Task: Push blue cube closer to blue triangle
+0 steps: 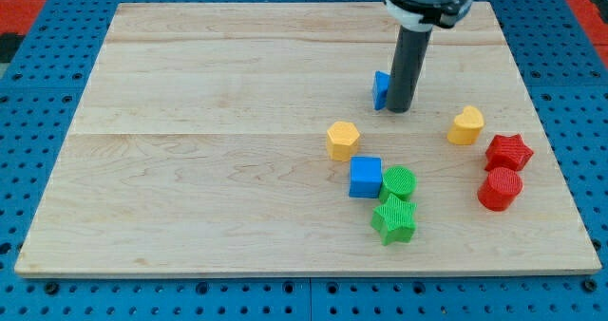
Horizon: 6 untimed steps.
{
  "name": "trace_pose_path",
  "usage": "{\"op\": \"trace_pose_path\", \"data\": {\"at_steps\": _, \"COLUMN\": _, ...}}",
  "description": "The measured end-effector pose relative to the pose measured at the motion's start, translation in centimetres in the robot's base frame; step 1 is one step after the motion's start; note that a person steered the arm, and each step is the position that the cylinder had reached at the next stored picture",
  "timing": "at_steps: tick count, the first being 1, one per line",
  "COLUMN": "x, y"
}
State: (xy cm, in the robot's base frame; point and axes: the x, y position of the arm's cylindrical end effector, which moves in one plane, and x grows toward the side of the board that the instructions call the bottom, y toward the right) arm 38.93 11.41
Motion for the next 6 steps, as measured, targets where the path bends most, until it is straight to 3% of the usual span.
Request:
{"op": "trace_pose_path", "data": {"at_steps": 2, "x": -6.3, "y": -0.8}}
{"op": "trace_pose_path", "data": {"at_steps": 3, "x": -6.4, "y": -1.8}}
{"op": "trace_pose_path", "data": {"at_steps": 6, "x": 3.1, "y": 0.0}}
